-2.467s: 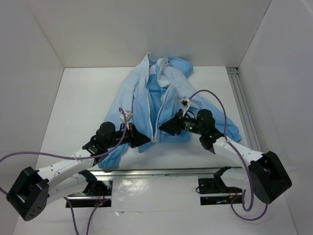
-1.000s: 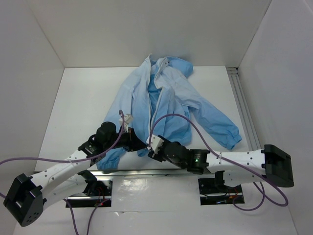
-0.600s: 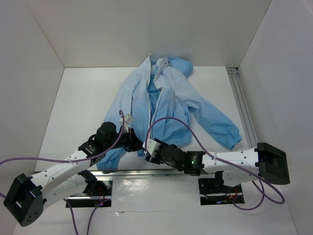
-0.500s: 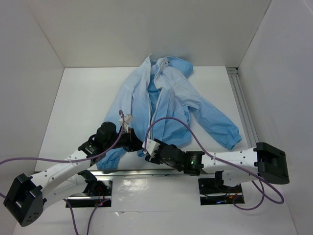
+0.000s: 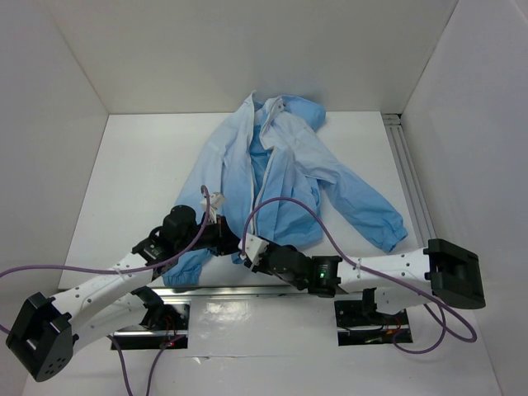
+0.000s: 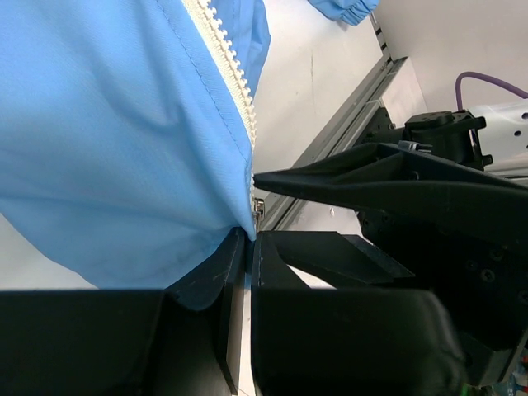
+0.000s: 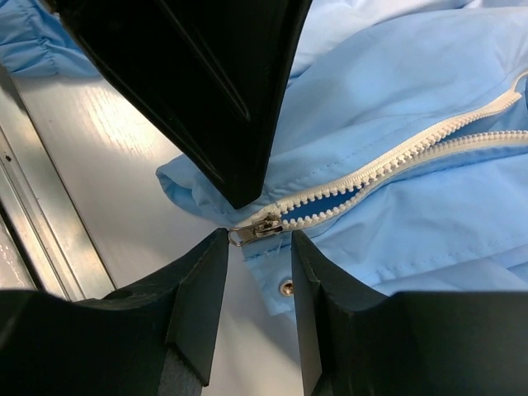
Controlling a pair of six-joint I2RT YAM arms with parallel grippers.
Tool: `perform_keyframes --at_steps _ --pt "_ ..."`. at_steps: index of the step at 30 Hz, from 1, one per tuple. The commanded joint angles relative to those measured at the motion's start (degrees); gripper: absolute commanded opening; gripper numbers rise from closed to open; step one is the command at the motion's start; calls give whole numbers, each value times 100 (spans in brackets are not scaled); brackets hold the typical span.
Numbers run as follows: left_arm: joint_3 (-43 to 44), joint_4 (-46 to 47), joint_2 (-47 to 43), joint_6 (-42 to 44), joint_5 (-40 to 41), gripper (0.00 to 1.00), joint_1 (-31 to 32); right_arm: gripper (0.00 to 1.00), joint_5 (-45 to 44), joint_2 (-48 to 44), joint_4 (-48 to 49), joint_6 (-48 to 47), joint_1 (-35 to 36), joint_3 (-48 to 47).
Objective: Zip up the jacket
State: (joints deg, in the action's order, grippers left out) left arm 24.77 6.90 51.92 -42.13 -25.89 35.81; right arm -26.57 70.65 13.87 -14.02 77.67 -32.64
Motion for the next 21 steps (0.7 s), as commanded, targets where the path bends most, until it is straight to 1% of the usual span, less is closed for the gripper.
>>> perform_keyframes --at_steps 1,5,9,10,11,14,21 --pt "212 119 -7 -6 -267 0 31 42 -252 -113 354 -22 47 -58" --pt "160 119 -7 -6 -267 0 31 40 -252 -175 353 31 47 -5" --pt "159 119 -7 -6 -267 0 31 35 -252 -227 301 84 47 -5" --pt "159 171 -7 -6 -267 0 31 35 -252 -227 301 84 47 -5" --pt "159 172 -7 -6 -267 0 31 30 -252 -227 240 84 47 -5" --pt "159 172 46 -6 -267 0 31 26 -252 -227 239 84 47 -5" --pt "159 172 46 -6 -267 0 31 10 -252 -227 239 136 47 -58"
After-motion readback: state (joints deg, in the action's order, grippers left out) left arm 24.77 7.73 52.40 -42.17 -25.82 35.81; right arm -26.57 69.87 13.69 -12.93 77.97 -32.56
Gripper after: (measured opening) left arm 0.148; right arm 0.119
